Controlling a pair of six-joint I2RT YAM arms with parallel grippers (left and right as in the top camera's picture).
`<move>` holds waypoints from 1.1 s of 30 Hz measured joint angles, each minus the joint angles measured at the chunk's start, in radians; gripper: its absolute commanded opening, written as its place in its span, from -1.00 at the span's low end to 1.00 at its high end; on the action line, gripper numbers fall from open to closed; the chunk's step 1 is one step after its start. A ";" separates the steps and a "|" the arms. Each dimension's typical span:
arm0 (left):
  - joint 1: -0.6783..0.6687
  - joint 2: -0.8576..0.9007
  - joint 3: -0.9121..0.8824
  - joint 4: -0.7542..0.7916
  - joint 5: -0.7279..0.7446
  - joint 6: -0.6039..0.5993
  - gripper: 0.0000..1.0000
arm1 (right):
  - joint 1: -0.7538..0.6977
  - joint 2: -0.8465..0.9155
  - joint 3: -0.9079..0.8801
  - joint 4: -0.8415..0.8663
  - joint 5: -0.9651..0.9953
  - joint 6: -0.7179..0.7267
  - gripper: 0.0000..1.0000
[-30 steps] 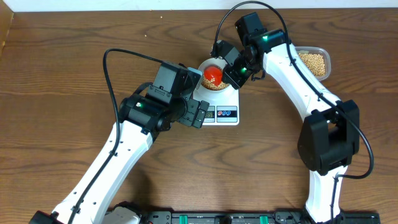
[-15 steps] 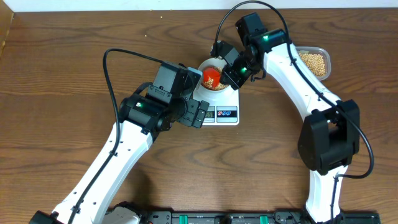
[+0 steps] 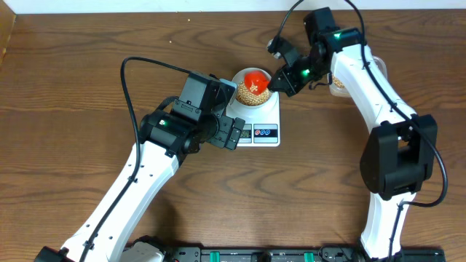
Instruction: Scoop item into bowl and weigh 50g on scale
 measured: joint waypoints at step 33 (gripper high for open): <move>0.000 0.000 0.000 0.000 0.000 0.000 0.87 | -0.293 -0.260 0.000 -0.111 -0.057 0.048 -0.98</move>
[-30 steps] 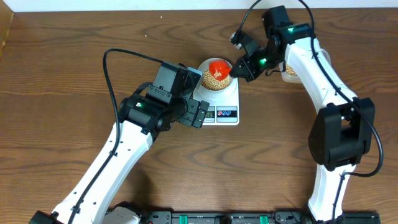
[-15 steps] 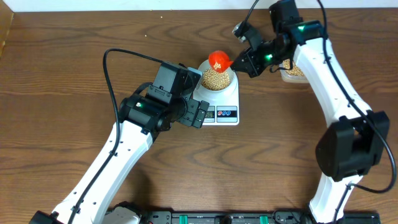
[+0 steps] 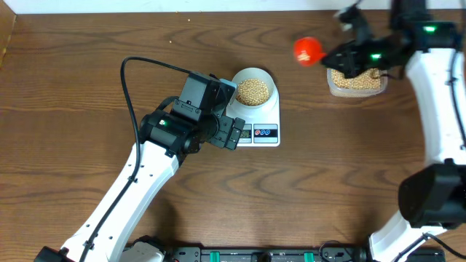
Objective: Scoop item into bowl and weigh 50g on scale
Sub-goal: 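Carry the red scoop with the right gripper back to the soybean tub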
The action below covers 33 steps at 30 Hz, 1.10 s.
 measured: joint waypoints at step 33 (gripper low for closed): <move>0.000 0.000 0.000 0.000 0.000 0.000 0.87 | 0.025 -0.012 0.000 -0.059 0.888 0.106 -0.97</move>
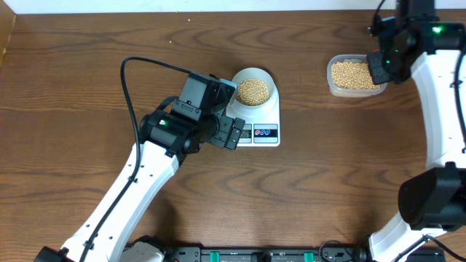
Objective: Scoop item into bowl and weigh 50g on scale
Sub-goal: 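Carry the red scoop with the right gripper back to the soybean tub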
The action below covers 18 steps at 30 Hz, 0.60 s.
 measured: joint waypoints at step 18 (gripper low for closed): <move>0.000 0.000 0.000 0.000 0.000 0.000 0.87 | 0.012 0.000 -0.058 0.180 -0.100 0.425 -0.96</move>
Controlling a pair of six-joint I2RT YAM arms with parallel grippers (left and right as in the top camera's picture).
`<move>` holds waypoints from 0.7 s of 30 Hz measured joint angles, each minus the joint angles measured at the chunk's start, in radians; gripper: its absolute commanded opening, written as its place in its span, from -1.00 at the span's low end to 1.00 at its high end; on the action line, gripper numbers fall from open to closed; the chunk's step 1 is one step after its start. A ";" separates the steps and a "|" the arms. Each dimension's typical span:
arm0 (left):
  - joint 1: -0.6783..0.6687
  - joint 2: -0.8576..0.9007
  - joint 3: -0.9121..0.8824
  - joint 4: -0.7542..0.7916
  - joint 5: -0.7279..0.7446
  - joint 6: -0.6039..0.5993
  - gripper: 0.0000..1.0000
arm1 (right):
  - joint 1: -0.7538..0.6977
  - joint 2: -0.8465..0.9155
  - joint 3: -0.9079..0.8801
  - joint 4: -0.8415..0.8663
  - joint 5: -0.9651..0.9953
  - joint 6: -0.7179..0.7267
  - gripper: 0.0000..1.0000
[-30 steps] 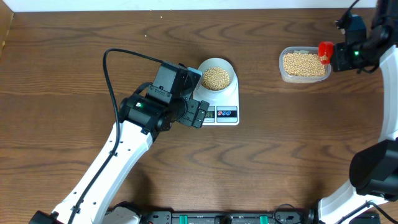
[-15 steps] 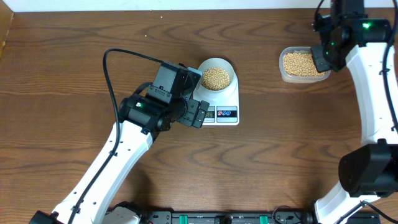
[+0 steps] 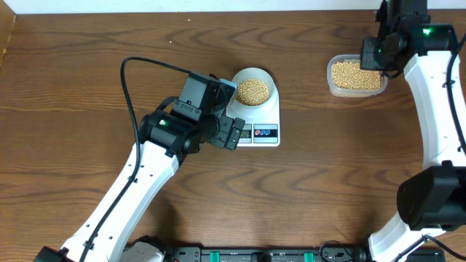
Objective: Scoop item into bowl and weigh 50g on scale
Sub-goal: 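Carry the red scoop with the right gripper back to the soybean tub, then lower the red scoop into the tub and open the right gripper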
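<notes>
A white bowl [image 3: 254, 90] heaped with yellow beans sits on the white scale [image 3: 263, 120], whose display faces the front. My left gripper [image 3: 234, 134] rests beside the scale's left front corner, fingers apart, holding nothing. A clear tub of beans [image 3: 354, 75] stands at the far right. My right gripper [image 3: 376, 55] hangs over the tub's far right rim, pointing down. The wrist body hides its fingers. No scoop shows in this view.
The left arm's black cable [image 3: 138, 69] loops over the table to the left of the scale. The right arm [image 3: 437, 109] runs down the right edge. A black rail [image 3: 255, 255] lies along the front edge.
My right gripper has shifted slightly left and towards the back over the tub's right rim. The left arm, bowl and scale have not moved.
At first my right gripper held a red scoop over the bowl on the scale. Then the scoop was in the air to the left of the tub. After that the gripper was over the tub with the scoop out of sight, as it is now.
</notes>
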 measured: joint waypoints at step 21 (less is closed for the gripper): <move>0.000 0.000 0.000 0.000 0.000 0.000 0.87 | -0.005 0.000 -0.212 0.181 -0.095 0.594 0.19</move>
